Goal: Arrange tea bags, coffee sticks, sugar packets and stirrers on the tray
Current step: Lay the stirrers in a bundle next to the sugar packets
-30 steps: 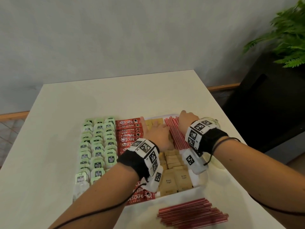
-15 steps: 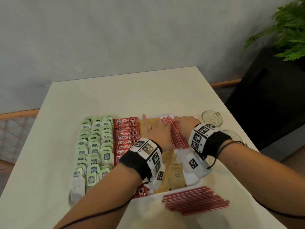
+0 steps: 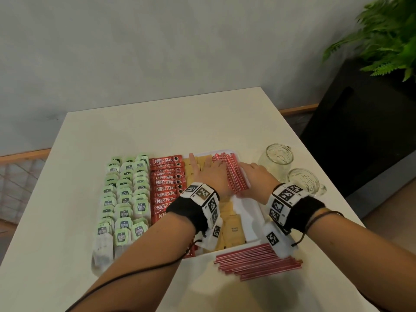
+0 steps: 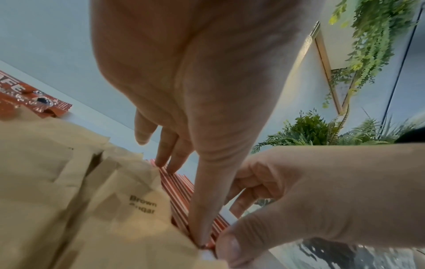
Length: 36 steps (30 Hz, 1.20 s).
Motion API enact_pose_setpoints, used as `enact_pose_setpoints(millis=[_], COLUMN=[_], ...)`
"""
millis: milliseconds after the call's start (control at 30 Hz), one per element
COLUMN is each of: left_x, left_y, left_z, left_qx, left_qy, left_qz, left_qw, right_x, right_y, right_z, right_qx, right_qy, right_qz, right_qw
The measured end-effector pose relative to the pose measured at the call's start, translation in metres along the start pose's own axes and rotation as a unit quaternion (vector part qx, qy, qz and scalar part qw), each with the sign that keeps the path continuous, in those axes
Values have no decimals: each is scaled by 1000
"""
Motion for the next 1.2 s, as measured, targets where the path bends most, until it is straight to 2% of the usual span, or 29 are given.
enact_pose_setpoints(millis=[133, 333, 433, 600, 800, 1000, 1200], left_x=[2, 6, 6, 5, 10, 14, 15], left_y=[2, -6, -7, -5, -1, 0, -1], left_z=[3, -1, 0, -4, -3, -3, -5], left_qx=[-21, 8, -6, -6, -16, -9, -4], left_qy=[-4, 9, -11, 3, -4, 11, 11], left_qz=[-2, -3, 1, 7, 15, 10, 18], left_qw=[1000, 1000, 1000, 1000, 1000, 1000, 1000], right_x=[4, 6, -3, -21, -22, -23, -19], right_y=[-2, -4, -6, -9, -9, -11, -16], right_z=[6, 2, 8, 4, 9, -3, -3], right_qx=[13, -8, 28, 37, 94, 125, 165], right_qy=[-5, -2, -8, 47, 9, 56, 45], right_qz=[-17, -21, -27, -18, -37, -31, -41], right_qw=[1000, 1000, 999, 998, 995, 990, 984])
Point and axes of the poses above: each hand's wrist, its own x-axis towards the middle knuckle, its own z-axis out of the back of the hand, y = z × x, the point moved 10 cm from there along x, towards the middle knuckle, and after that the axes turned 12 degrees about y, right-handed, at the moved point
